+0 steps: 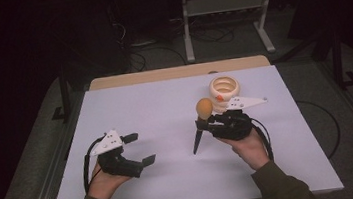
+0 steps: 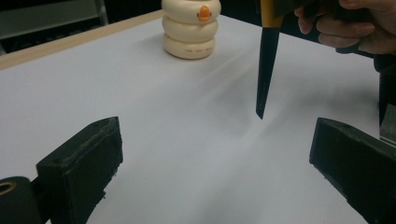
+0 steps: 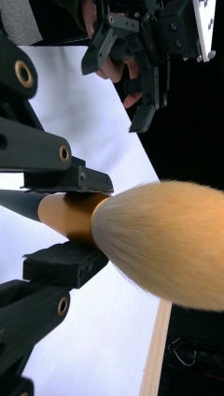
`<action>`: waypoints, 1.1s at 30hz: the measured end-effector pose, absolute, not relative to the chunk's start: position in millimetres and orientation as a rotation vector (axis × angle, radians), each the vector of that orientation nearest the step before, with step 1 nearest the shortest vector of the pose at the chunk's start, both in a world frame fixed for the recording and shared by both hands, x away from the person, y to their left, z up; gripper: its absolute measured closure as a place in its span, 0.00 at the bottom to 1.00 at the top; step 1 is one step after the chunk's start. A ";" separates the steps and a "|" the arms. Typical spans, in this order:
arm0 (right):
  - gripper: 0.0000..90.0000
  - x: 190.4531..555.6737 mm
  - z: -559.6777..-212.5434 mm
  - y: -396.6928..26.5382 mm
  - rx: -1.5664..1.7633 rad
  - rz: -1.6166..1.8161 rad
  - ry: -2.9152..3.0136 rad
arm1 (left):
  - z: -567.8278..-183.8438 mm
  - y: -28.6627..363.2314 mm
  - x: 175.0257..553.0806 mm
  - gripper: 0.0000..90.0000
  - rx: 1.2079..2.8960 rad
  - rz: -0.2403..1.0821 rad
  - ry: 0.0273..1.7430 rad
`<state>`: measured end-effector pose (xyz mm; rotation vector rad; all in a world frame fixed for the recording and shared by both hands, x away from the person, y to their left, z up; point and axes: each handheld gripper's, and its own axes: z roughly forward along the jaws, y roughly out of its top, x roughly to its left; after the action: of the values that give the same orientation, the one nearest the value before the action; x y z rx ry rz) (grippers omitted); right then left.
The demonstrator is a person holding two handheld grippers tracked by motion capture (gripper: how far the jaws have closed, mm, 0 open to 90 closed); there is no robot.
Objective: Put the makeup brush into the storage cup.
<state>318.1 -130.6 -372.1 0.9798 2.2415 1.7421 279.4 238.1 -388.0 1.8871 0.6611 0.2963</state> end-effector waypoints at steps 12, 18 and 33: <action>0.71 326.1 -365.7 -136.3 0.963 1.723 2.243 | -398.7 266.7 264.5 0.00 1.831 0.333 0.700; 0.71 329.6 -363.0 -138.6 0.978 1.713 2.246 | -401.8 277.9 256.2 0.00 1.794 0.355 0.715; 0.71 344.7 -346.2 -151.7 0.985 1.700 2.210 | -406.1 287.7 249.7 0.00 1.759 0.348 0.706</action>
<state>344.7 -151.7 -346.2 0.9849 2.2099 1.6999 249.7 287.7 -406.1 1.7586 0.7061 0.3476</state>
